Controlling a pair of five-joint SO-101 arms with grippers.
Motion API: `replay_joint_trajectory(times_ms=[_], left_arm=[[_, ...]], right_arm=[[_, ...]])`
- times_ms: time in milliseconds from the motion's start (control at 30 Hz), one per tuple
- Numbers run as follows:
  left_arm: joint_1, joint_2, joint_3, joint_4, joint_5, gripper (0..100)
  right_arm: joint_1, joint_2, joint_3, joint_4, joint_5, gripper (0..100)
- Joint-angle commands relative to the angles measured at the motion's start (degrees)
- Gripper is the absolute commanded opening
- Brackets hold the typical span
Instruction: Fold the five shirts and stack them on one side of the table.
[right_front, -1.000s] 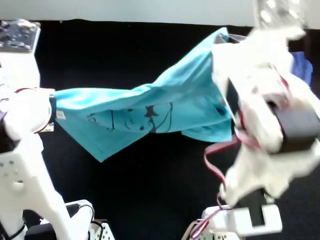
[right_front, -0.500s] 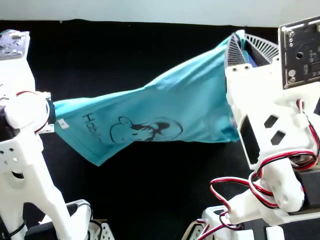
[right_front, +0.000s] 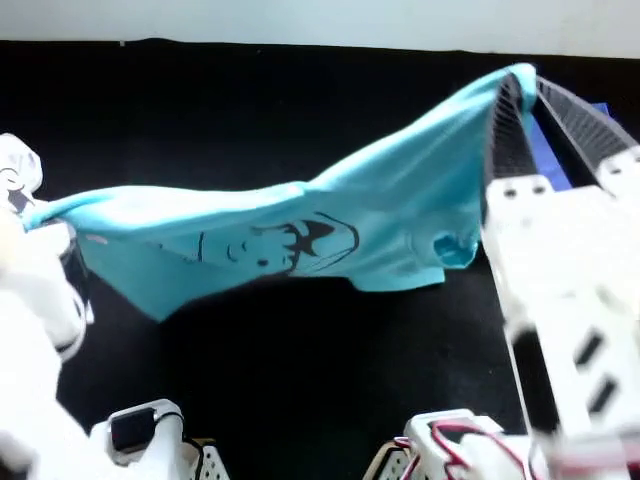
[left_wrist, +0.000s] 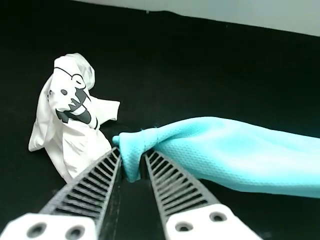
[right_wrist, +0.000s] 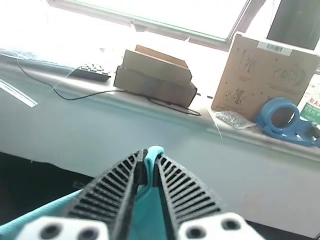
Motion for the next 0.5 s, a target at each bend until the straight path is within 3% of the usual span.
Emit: replay_joint_trajectory(times_ms=[0,467], left_arm=[[-0.4,-2.3,-1.7,0.0,0.4,1],[-0.4,-4.3,-1.8,0.0,0.4,1]], right_arm=[[0.7,-3.2,-1.2,-1.5,0.8,0.5],[4.0,-7.7,-0.9,-7.0,0.7,0.5]])
